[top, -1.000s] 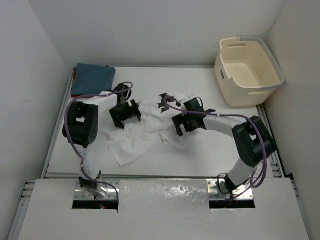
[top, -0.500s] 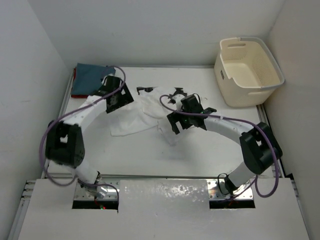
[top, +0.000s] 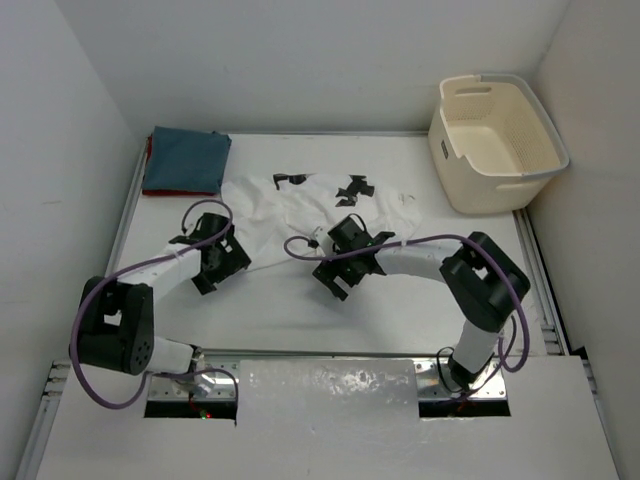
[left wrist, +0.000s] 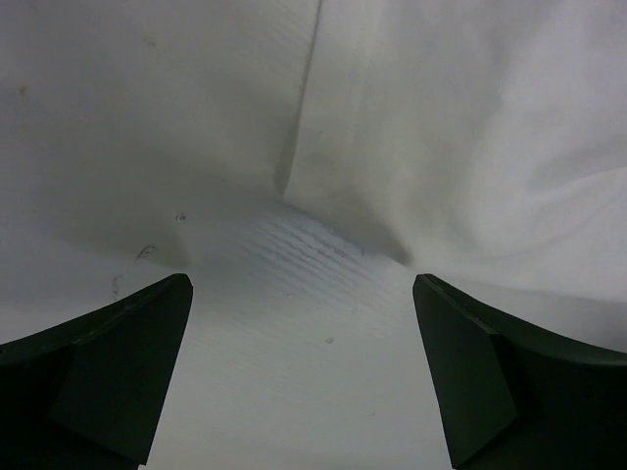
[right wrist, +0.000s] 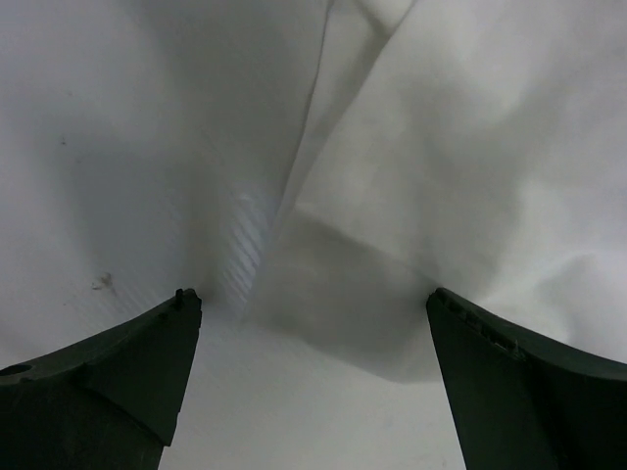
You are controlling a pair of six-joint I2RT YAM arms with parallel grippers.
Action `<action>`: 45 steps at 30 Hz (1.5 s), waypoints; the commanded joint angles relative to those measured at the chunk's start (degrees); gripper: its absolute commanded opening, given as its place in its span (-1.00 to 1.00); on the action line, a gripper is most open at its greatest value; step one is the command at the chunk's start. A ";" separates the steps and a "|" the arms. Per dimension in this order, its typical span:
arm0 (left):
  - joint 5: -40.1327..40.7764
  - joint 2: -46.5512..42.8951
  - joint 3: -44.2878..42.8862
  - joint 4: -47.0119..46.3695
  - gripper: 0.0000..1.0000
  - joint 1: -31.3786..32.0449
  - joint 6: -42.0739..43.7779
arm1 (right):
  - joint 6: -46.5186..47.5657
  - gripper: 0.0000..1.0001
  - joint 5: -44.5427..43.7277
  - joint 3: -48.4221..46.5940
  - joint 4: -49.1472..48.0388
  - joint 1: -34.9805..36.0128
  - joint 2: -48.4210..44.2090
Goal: Fold and stack the t-shirts
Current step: Flatten out the tshirt
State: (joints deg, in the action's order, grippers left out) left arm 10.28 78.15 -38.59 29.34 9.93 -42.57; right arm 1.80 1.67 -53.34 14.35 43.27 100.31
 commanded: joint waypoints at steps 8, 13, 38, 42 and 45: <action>-4.74 10.61 0.79 -14.57 0.55 -0.79 -1.03 | -4.34 0.23 -4.57 0.95 -1.87 -0.11 1.91; -5.27 14.22 -0.95 -15.72 -0.06 -0.88 -0.51 | -5.40 -0.30 -7.55 2.89 -2.83 -1.25 -0.02; 3.96 -15.21 -54.72 -1.31 -1.00 -0.71 12.24 | 20.68 -1.00 -46.05 -33.37 -9.15 -16.90 -39.22; 1.24 -18.90 -61.42 -0.70 -1.00 -0.71 14.61 | 26.67 -1.00 -43.52 -45.68 -6.36 -16.90 -38.97; -1.39 -21.80 -66.60 0.01 -1.00 -0.71 15.85 | 27.12 -1.00 -39.22 -56.06 -0.83 -16.90 -39.14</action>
State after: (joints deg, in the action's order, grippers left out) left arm 8.78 60.47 -99.59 29.63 9.45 -30.00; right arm 23.75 -37.34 -102.00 11.55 26.81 62.52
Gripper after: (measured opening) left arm 0.018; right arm 0.003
